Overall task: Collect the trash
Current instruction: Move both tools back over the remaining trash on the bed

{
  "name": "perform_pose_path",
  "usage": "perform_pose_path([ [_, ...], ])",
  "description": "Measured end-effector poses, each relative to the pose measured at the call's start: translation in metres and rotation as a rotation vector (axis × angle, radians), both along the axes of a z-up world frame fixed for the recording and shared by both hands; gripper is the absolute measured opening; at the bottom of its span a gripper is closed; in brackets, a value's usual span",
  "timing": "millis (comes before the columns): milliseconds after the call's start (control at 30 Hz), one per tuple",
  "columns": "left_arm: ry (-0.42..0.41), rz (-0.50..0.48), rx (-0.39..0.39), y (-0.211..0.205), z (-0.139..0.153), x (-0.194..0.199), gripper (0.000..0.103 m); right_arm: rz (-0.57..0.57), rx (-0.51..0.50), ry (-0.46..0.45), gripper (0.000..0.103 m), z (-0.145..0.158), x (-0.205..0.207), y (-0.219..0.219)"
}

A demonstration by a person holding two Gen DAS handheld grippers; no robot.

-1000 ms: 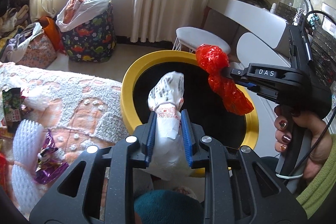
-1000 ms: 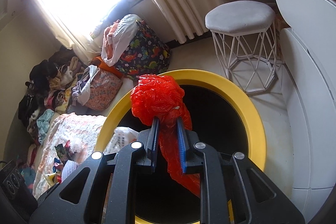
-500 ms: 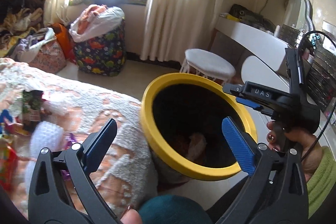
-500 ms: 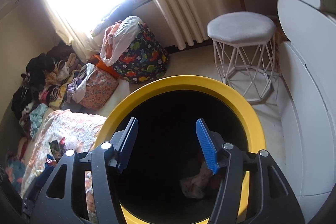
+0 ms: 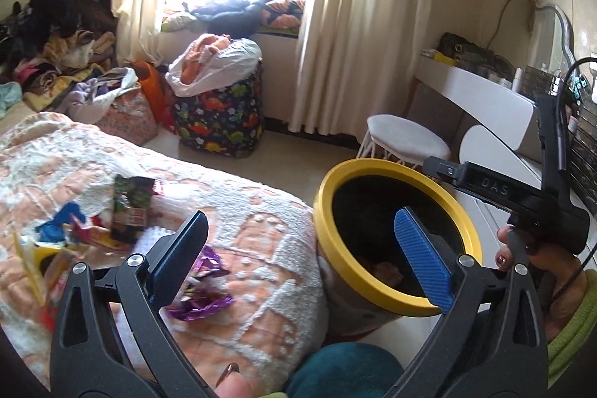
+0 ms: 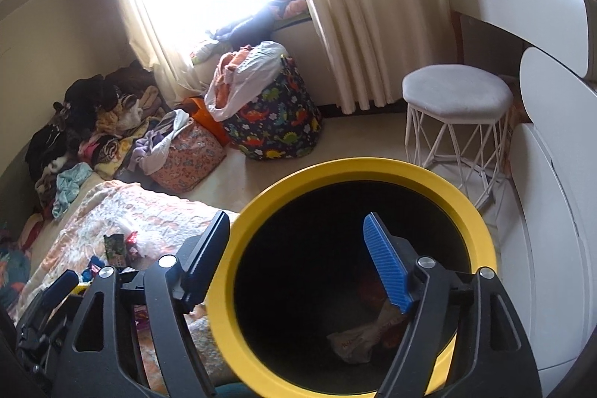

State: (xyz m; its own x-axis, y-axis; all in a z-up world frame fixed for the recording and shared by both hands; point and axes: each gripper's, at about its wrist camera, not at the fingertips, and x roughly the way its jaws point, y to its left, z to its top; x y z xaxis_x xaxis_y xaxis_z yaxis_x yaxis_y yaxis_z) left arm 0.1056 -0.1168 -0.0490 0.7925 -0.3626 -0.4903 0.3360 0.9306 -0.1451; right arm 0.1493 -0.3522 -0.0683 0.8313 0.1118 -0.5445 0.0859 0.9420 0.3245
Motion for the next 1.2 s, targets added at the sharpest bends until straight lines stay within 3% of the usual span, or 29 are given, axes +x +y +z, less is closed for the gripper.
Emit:
perform_pose_path([
  [200, -0.039, 0.054, 0.008, 0.022, 0.01, -0.006, 0.092, 0.032, 0.009, -0.001, 0.074, 0.003, -0.001, 0.011],
  [1200, -0.076, 0.291, -0.04, 0.12, 0.023, -0.018, 0.092, 0.252, -0.023, -0.032, 0.078, 0.02, -0.028, 0.114],
])
